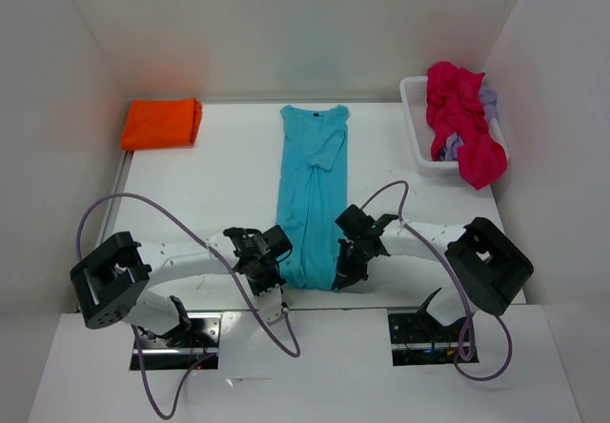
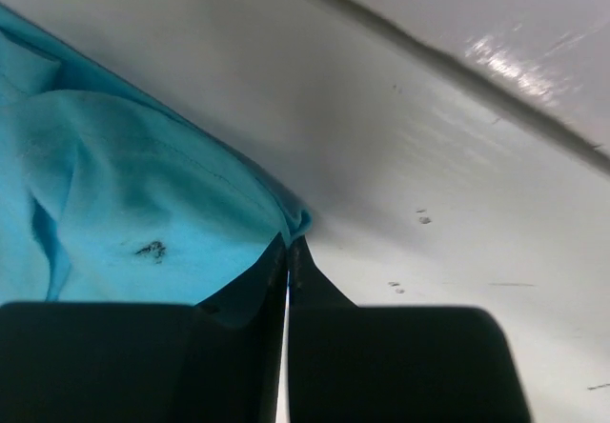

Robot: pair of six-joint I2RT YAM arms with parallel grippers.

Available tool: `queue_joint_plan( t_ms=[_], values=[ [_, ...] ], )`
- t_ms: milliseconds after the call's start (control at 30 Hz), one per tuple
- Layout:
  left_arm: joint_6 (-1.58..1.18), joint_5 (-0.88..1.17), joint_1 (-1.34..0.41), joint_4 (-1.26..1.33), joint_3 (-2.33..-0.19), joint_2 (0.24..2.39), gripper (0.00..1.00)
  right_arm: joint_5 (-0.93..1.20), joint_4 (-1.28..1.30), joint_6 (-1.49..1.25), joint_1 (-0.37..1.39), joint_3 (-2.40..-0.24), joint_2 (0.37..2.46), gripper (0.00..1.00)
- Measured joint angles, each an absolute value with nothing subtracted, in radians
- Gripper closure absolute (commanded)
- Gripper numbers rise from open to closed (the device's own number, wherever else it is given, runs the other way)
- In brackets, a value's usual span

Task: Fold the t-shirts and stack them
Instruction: Grab the bottom of the folded rectangular tshirt with both arms, then fold the folded rectangular tshirt in 1/3 of the way

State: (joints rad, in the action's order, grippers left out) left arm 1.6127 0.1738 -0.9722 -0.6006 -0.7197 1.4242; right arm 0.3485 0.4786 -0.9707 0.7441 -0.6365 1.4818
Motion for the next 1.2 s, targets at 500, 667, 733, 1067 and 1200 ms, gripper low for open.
queue_joint_plan(
  t_ms=[500, 667, 733, 1067, 1200],
  values=[
    [1.302, 0.361, -0.973, -0.757, -0.791, 1.369, 1.0, 0.245, 0.688, -1.013, 0.879, -0.678, 1.373, 1.0],
    [1.196, 0.377, -0.905, -0.763, -0.83, 1.36, 1.0, 0.216, 0.766, -1.003, 0.868, -0.788, 1.35, 1.0],
    [1.159, 0.392, -0.829, -0.76, -0.864, 1.358, 1.0, 0.215, 0.782, -0.984, 0.842, -0.823, 1.34, 1.0],
    [0.991, 0.422, -0.592, -0.625, -1.069, 1.433, 1.0, 0.194, 0.809, -0.787, 0.578, -1.046, 1.472, 1.0],
    [0.962, 0.405, -0.554, -0.541, -1.128, 1.525, 1.0, 0.196, 0.802, -0.712, 0.503, -1.159, 1.585, 1.0]
  ],
)
